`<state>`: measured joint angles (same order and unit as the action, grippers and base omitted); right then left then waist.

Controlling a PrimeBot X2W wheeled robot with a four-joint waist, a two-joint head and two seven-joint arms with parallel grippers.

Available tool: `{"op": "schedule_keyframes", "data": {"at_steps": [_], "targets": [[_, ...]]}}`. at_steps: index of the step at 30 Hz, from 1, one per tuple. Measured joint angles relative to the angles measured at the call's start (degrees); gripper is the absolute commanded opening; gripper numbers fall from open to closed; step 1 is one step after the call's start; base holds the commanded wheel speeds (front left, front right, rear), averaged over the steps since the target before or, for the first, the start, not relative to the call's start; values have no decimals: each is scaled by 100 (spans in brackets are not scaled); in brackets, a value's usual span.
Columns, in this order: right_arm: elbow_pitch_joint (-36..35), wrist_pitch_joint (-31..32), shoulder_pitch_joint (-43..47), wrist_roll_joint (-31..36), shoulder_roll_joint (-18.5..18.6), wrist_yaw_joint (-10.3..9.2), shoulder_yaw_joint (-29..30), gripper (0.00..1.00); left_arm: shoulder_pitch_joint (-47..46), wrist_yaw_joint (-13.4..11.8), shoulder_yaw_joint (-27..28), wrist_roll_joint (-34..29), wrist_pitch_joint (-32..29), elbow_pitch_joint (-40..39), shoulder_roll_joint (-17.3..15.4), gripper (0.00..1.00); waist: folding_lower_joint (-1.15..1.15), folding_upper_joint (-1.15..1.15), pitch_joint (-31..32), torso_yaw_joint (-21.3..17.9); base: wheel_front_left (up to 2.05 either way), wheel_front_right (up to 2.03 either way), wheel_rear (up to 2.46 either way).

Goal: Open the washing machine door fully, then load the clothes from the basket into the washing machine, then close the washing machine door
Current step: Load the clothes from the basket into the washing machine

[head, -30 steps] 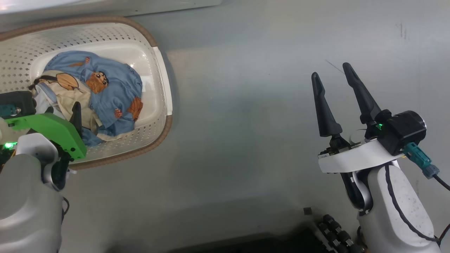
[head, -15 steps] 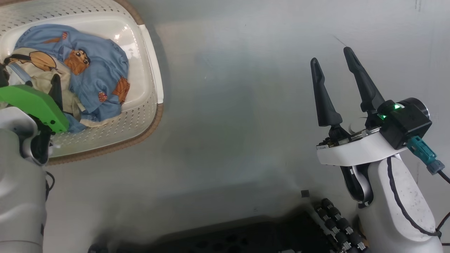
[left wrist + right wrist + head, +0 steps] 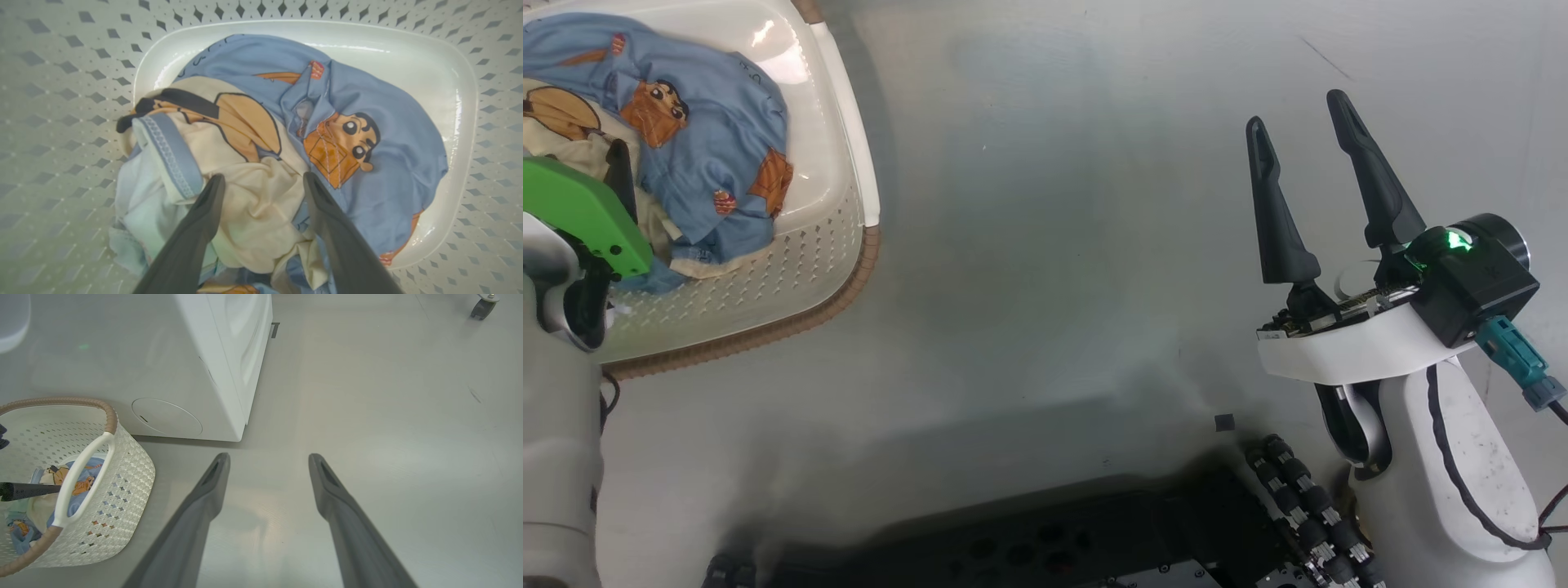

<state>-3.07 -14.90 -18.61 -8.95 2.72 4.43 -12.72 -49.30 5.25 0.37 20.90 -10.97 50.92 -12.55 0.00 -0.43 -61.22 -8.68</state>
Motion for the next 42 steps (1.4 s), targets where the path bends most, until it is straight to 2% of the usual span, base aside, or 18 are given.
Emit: {"op": "schedule_keyframes", "data": {"at_steps": [6, 17, 18, 19, 20, 21, 23, 25, 26, 37, 42], "targets": [[-119, 0, -64, 0, 1, -2, -65, 100, -176, -89, -37, -98, 1, 190, -94, 100, 0, 0, -143, -41, 0, 0, 0], [-209, 0, -1, 108, 1, -47, -62, 100, -349, -101, -261, -246, 80, 578, -78, 100, 0, 0, -214, -98, 0, 0, 0], [-222, 0, 23, 121, 1, -48, -57, 100, -369, -101, -274, -275, 104, 600, -73, 88, 0, 0, -214, -101, 0, 0, 0], [-231, 0, 44, 134, 1, -48, -51, 100, -383, -101, -280, -282, 145, 611, -64, 88, 0, 0, -213, -103, 0, 0, 0], [-240, 0, 52, 147, 1, -48, -42, 100, -398, -101, -283, -282, 158, 624, -53, 74, 0, 0, -212, -105, 0, 0, 0], [-252, 0, 58, 153, 1, -48, -32, 100, -417, -101, -294, -282, 190, 646, -40, 53, 0, 0, -212, -107, 0, 0, 0], [-269, 0, 65, 162, 1, -48, -20, 100, -463, -100, -308, -282, 252, 682, -3, 37, 0, 0, -211, -110, 0, 0, 0], [-285, 0, 77, 165, 1, -48, -9, 100, -508, -99, -330, -282, 296, 720, 45, 3, 0, 0, -211, -110, 0, 0, 0], [-293, 0, 92, 174, 1, -49, 0, 100, -521, -98, -338, -282, 319, 740, 66, 0, 0, 0, -211, -110, 0, 0, 0], [-336, 0, 118, 193, 1, -53, 27, 100, -623, -24, -347, -281, 513, 969, 86, 0, 0, 0, -206, -71, 0, 0, 0], [-302, 0, 19, 185, 1, -54, 66, 100, -649, -13, -226, -167, 793, 1035, 146, 0, 0, 0, -159, -31, 0, 0, 0]]}}
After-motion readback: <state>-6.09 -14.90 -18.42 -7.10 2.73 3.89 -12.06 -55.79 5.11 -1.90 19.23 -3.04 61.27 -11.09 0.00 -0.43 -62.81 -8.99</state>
